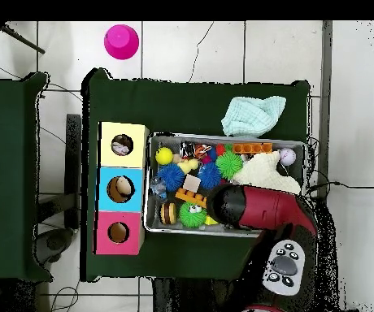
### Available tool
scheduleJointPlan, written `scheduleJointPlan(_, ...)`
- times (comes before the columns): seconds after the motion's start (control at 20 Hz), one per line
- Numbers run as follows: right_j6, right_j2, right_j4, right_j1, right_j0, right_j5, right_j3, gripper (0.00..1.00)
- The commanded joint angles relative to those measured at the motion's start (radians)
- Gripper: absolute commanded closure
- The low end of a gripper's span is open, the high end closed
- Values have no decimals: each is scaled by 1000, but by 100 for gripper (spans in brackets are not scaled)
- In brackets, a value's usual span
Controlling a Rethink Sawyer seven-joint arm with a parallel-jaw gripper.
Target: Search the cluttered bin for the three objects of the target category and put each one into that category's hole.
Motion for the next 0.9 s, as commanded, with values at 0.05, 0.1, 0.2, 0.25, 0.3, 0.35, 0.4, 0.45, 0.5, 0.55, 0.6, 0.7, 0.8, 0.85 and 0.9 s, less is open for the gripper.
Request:
scheduleJointPlan(0.05,-96,116,-54,-34,-81,127,-101,0)
scheduleJointPlan(0.1,-114,130,-53,-35,-96,138,-111,0)
scheduleJointPlan(0.2,-158,160,-53,-41,-125,169,-126,0)
scheduleJointPlan(0.25,-172,174,-54,-41,-141,177,-134,0)
scheduleJointPlan(0.3,-185,187,-54,-41,-158,186,-142,0)
scheduleJointPlan(0.35,-185,193,-55,-39,-167,193,-157,0)
scheduleJointPlan(0.4,-186,201,-55,-36,-177,203,-169,0)
scheduleJointPlan(0.45,-194,211,-59,-38,-189,204,-171,0)
scheduleJointPlan(0.5,-203,221,-64,-39,-202,205,-174,0)
scheduleJointPlan(0.55,-210,231,-71,-36,-211,200,-181,0)
scheduleJointPlan(0.6,-222,248,-76,-33,-225,189,-181,0)
scheduleJointPlan(0.7,-213,276,-84,-11,-253,140,-182,0)
scheduleJointPlan(0.8,-177,317,-86,18,-302,50,-147,0)
scheduleJointPlan(0.85,-156,333,-89,34,-319,11,-134,0)
scheduleJointPlan(0.9,-137,347,-94,47,-330,-23,-126,0)
